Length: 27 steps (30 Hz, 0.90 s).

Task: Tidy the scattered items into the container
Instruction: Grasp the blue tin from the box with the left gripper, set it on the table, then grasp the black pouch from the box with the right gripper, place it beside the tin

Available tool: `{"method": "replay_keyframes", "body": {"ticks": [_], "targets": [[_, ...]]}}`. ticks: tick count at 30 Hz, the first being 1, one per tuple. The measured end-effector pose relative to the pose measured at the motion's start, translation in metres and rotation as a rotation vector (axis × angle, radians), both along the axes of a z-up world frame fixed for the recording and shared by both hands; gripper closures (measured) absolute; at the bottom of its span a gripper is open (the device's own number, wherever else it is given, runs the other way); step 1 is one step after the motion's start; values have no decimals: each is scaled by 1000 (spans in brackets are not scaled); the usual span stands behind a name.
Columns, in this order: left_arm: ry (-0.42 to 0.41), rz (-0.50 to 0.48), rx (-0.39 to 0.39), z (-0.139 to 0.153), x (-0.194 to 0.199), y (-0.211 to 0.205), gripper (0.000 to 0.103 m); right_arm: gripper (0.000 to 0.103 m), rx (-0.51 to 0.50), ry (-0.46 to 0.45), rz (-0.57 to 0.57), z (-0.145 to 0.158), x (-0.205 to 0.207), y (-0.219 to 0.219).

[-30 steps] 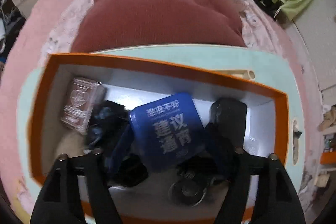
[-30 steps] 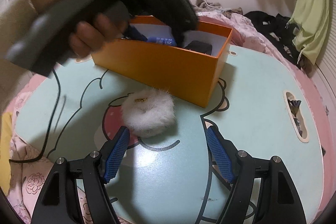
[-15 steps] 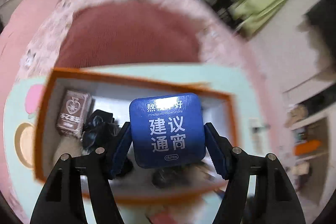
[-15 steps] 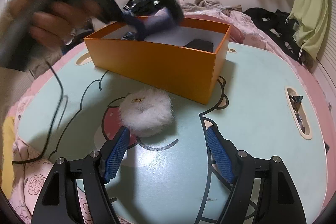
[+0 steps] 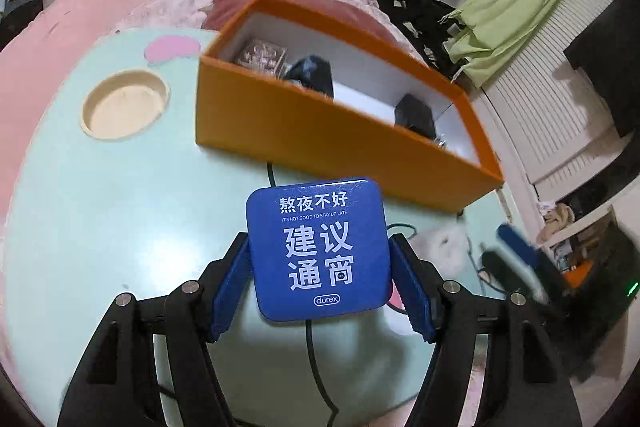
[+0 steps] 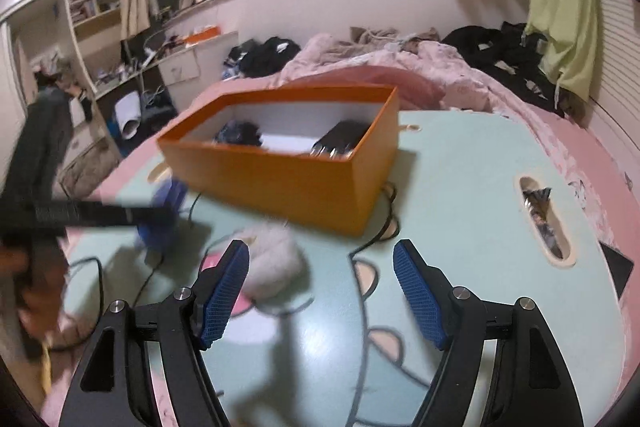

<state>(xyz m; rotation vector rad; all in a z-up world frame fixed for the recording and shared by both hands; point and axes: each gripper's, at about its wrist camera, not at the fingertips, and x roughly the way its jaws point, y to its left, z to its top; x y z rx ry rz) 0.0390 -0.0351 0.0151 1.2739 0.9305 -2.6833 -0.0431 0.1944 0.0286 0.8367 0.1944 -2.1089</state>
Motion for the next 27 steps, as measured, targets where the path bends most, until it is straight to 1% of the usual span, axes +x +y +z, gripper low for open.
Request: {"method": "replay_keyframes", "body": {"ticks": [1,3,5,6,8,9,12,14,16,18,19,20,22,23,25,27], "targets": [[-5,7,-30,0,-2,6,34,28,28,3,-18,1,-8,-6],[-7,13,-82,0,-5,11,34,28,68,-19,-33,-2,-24,-15],[9,14,-90,1,-4,13,34,28,98,-53,-47,-9,-41,-23],[24,12,-87,3,2,15,33,28,100,-78,-49,-13,-50,-25],[35,18,-100,2,9,12,31,30,99,-106,-88,-16,-61,-20],[39,28,-120,3,17,13,31,32,91,-112,-88,-15,-60,-16],[23,38,-161,-3,30,12,31,32,51,-89,-60,-1,-49,-4],[4,33,-186,-9,35,15,30,32,20,-83,-24,11,-41,-5],[8,42,-264,-10,39,23,20,32,-15,-91,44,30,-30,-18],[-5,48,-317,-13,35,30,17,36,-40,-118,108,45,-26,-38],[-28,50,-367,-15,31,36,16,40,-49,-165,146,53,-28,-56],[-47,48,-406,-17,26,41,2,41,-46,-200,167,57,-29,-74],[-43,30,-396,-19,25,44,0,47,-7,-240,188,58,-35,-107],[-42,30,-391,-20,26,43,0,48,13,-250,190,55,-38,-118],[-38,35,-391,-20,28,42,0,51,82,-300,191,43,-46,-151],[-34,38,-391,-20,29,42,0,52,130,-379,183,27,-54,-175]]}}
